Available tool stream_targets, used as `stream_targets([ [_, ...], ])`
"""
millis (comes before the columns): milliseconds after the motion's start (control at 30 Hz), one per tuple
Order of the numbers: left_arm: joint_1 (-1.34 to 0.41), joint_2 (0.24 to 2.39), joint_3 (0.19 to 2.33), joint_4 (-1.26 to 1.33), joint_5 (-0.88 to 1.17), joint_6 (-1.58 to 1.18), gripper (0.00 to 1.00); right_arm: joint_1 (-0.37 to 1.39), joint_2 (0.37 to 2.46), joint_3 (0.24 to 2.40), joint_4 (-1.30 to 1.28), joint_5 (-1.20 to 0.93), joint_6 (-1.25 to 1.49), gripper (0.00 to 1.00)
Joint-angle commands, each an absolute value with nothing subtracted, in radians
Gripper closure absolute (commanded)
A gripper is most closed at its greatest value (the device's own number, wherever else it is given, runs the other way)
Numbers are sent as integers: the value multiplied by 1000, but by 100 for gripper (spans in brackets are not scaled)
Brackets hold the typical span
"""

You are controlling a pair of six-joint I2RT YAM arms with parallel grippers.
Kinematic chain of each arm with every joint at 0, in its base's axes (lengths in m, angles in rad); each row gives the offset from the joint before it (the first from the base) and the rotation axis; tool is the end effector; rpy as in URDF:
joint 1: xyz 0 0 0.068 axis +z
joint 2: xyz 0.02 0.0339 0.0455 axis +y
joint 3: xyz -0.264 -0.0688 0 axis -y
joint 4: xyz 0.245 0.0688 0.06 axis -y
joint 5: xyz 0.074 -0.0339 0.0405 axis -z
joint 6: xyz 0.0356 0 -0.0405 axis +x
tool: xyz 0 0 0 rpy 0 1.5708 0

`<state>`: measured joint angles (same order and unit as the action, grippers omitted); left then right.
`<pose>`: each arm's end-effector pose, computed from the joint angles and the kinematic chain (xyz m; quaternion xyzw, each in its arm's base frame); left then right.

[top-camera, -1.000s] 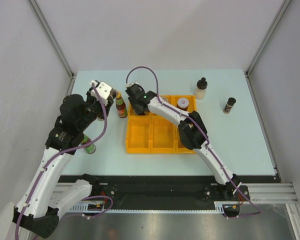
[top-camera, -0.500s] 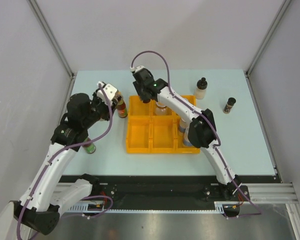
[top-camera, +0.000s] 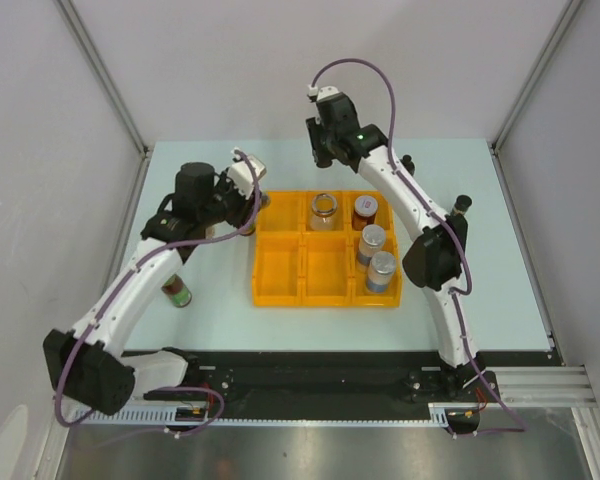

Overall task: Organize the condiment bottles
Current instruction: Place the bottle in the storage box.

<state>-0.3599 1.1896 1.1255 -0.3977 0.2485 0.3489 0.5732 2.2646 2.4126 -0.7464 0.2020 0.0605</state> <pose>0.2471 -0.1023 0.3544 0.3540 0.7685 -0.1082 0.5219 0.4343 0.2718 0.3506 -0.1775 0.8628 0.0601 0.4695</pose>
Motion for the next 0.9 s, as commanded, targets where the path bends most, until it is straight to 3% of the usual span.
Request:
stream_targets([
  [0,-368,1331,1221,-324,284,344,100,551,2132,2431,-732,149,29,100],
  [467,-391,1823,1521,-469,287,422,100,468,1985,2247,-727,28,3,100],
  [700,-391,1973,1657,-502,272,449,100,454,1927,2132,-693,9,3,100],
  [767,-391,2000,1693,-508,270,449,96,453,1921,2114,-692,9,3,100],
  [800,-391,2012,1706,-509,271,449,88,453,1919,2111,-693,9,2,100],
  [867,-391,2040,1741,-520,267,451,86,451,1916,2105,-693,9,3,100],
])
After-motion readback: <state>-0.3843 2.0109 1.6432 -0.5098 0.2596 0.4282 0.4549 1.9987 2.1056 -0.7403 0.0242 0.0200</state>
